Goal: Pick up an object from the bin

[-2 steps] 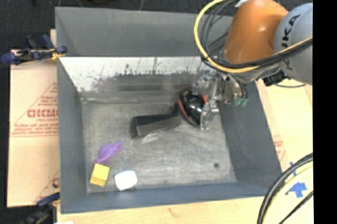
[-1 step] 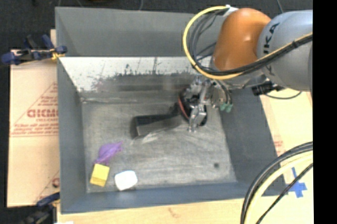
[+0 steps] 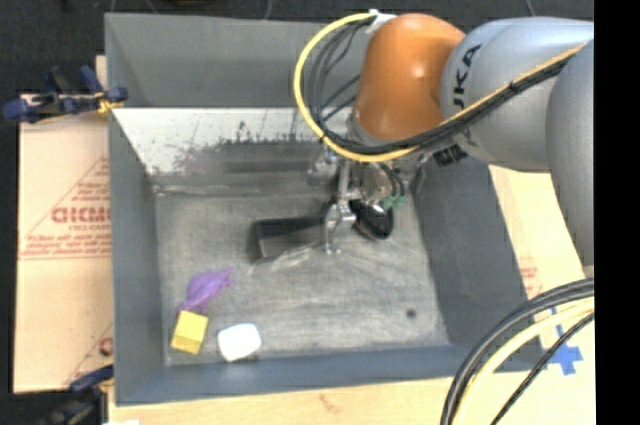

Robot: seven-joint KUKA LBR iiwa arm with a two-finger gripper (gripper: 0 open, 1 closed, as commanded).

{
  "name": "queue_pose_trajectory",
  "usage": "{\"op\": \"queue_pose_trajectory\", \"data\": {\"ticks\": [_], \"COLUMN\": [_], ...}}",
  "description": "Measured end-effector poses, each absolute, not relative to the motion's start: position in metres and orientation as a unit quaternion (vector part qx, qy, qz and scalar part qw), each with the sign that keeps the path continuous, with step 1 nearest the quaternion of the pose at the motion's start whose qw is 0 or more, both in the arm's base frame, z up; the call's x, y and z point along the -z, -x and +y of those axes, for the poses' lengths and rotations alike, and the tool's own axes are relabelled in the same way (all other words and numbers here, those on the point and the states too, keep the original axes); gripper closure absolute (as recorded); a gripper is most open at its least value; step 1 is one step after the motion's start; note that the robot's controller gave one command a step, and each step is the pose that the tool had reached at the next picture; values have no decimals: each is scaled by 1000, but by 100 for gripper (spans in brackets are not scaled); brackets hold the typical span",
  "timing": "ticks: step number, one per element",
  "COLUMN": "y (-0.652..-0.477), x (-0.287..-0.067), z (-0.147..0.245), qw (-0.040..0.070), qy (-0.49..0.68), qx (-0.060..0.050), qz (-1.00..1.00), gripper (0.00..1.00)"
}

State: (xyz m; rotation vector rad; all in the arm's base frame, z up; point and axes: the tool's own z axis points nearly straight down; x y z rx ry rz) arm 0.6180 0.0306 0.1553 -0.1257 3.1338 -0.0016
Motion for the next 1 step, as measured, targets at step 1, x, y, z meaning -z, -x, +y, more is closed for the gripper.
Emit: {"op": "queue_pose_trajectory", "data": {"ticks": [1], "y": [-622], "x": [-145], "z": [54], "qw": [2], "qy": [104], "qx": [-1], "qz": [995], "gripper": [0]}}
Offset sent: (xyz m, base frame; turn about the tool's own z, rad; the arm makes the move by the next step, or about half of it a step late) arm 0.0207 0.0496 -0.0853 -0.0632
